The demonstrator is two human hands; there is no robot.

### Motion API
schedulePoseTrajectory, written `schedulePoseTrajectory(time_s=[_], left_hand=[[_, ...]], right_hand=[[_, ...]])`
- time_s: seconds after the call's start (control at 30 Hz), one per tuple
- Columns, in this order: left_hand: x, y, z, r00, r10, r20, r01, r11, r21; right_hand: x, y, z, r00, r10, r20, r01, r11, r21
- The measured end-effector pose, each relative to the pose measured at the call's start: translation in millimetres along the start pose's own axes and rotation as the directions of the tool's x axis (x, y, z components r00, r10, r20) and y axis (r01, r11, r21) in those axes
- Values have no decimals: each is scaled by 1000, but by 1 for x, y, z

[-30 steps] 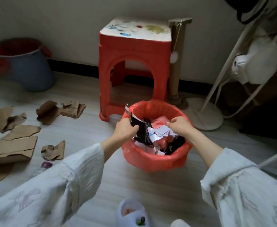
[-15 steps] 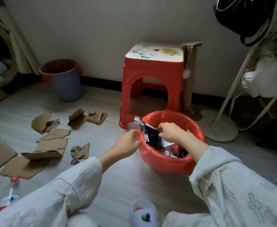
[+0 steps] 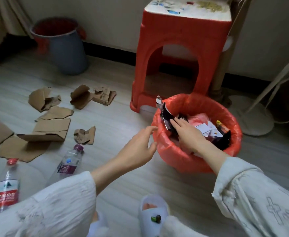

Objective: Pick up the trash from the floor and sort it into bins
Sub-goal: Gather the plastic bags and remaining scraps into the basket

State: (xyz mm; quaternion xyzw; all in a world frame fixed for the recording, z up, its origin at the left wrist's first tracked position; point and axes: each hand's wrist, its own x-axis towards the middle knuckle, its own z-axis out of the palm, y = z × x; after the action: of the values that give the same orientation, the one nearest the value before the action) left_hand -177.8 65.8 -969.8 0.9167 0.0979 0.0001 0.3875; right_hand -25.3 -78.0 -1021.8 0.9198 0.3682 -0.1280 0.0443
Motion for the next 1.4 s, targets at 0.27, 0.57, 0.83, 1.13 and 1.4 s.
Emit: schedulePoseTrajectory(time_s=[0.27, 0.57, 0.83, 1.13, 1.4], left_hand=[[2, -1, 6, 997, 29, 76, -37, 995, 97], [-17, 2, -28, 965, -93, 245, 34, 972, 234], [-104, 1, -119, 947, -321, 6, 313, 928, 203], [-189, -42, -164, 867, -438, -240, 463, 885, 57], [-226, -138, -143, 762, -629, -155, 628, 776, -65]], right_hand=[[-23, 43, 5, 993, 84, 82, -57, 956, -288], [-40, 16, -35, 993, 99, 58, -103, 993, 66], [-66, -131, -72, 957, -270, -108, 290, 911, 292], [-88, -284, -92, 830, -546, -113, 555, 789, 264], [-65, -317, -40, 857, -506, 99, 469, 845, 258]])
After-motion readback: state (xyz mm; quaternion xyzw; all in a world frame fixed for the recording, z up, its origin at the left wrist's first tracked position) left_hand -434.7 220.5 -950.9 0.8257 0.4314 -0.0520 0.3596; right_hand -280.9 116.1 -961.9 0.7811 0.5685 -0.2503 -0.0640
